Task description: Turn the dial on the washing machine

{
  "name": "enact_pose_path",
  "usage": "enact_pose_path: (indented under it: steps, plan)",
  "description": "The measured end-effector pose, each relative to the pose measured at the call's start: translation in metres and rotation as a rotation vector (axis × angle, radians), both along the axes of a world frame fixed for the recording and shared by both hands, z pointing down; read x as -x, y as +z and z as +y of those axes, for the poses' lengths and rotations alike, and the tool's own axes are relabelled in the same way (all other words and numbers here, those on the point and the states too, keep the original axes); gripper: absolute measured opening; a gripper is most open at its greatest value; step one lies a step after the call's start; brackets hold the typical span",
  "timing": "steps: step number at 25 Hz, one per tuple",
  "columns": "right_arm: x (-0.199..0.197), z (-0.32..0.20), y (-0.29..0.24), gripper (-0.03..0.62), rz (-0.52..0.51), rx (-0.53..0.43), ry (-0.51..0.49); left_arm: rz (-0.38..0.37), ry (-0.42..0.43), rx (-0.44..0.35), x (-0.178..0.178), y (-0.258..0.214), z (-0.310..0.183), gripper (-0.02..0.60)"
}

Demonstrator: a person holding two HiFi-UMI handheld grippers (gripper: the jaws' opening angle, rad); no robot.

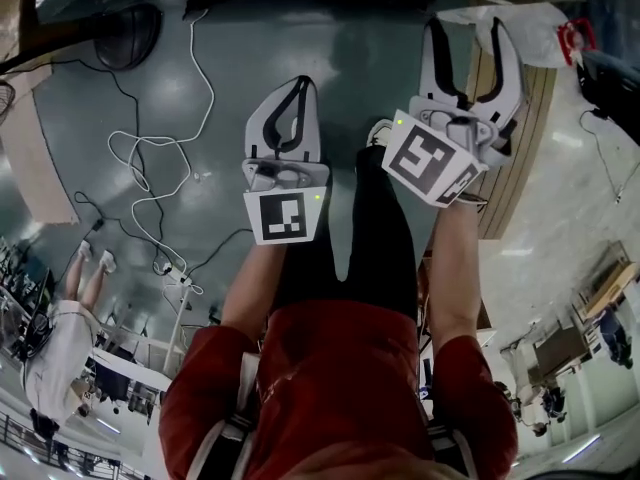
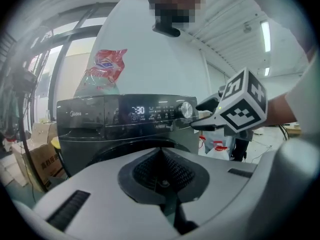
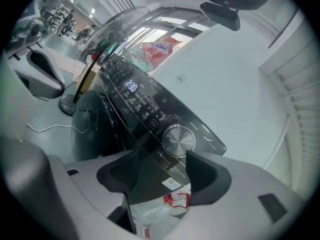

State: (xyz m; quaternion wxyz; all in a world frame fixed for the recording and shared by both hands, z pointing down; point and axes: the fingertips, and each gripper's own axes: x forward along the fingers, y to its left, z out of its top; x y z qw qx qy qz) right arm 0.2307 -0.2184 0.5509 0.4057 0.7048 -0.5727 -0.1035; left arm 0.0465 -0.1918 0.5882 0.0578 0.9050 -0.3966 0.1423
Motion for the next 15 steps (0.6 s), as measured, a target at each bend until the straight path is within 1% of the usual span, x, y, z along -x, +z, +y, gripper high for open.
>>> enact_pose_path:
  steps: [3,6,12,15]
  plan:
    - [0.009,0.013,-0.003,0.302,-0.047,0.029,-0.002,0.011,-0.005,-0.008,0.003,-0.022,-0.002,0.009]
    - [0.019,0.032,-0.018,0.299,-0.130,0.048,0.006,0.025,-0.014,-0.018,0.007,-0.054,0.000,0.009]
    - [0.033,0.077,-0.035,0.291,-0.400,0.104,0.025,0.018,0.011,-0.079,0.007,-0.122,0.018,0.009]
    - [0.039,0.095,-0.047,0.285,-0.522,0.135,0.048,0.013,0.023,-0.071,0.007,-0.150,0.026,0.009]
